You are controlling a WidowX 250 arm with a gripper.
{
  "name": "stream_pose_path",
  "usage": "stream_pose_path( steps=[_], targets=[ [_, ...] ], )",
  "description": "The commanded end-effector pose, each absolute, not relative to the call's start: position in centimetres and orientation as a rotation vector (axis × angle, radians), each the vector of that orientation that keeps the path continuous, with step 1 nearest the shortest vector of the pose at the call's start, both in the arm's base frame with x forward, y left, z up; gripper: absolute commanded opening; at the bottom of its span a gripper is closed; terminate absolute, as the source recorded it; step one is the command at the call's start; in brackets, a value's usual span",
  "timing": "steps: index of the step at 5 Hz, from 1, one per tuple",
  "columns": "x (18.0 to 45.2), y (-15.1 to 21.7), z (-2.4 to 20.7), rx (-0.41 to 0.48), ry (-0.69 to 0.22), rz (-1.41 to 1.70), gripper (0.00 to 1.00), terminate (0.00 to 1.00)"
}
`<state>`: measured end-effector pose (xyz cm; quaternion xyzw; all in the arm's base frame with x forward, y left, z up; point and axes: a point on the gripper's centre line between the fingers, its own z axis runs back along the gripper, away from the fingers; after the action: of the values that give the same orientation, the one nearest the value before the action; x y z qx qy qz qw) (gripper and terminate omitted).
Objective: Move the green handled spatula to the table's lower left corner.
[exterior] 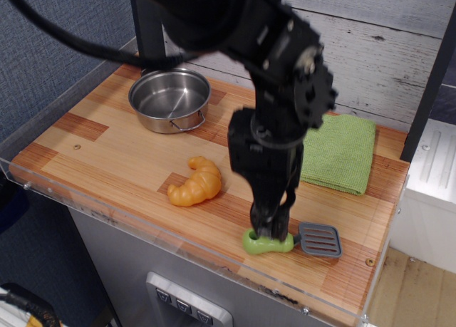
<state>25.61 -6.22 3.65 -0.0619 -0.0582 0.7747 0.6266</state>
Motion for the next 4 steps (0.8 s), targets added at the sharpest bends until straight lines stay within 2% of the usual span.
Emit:
stream_pose_path(
  steps=[1,2,3,4],
  targets=[
    [25.0,-6.8,2.4,-0.159,-0.081,1.788,1.0,0.0],
    [24.6,-7.1,1.4,-0.154,-0.056,1.796,1.0,0.0],
    [24.7,-7.0,1.0,-0.14,-0.08,1.785,0.0,0.0],
    [24.8,-7.0,1.2,-0.121,-0.092,1.772,0.0,0.0]
  ],
)
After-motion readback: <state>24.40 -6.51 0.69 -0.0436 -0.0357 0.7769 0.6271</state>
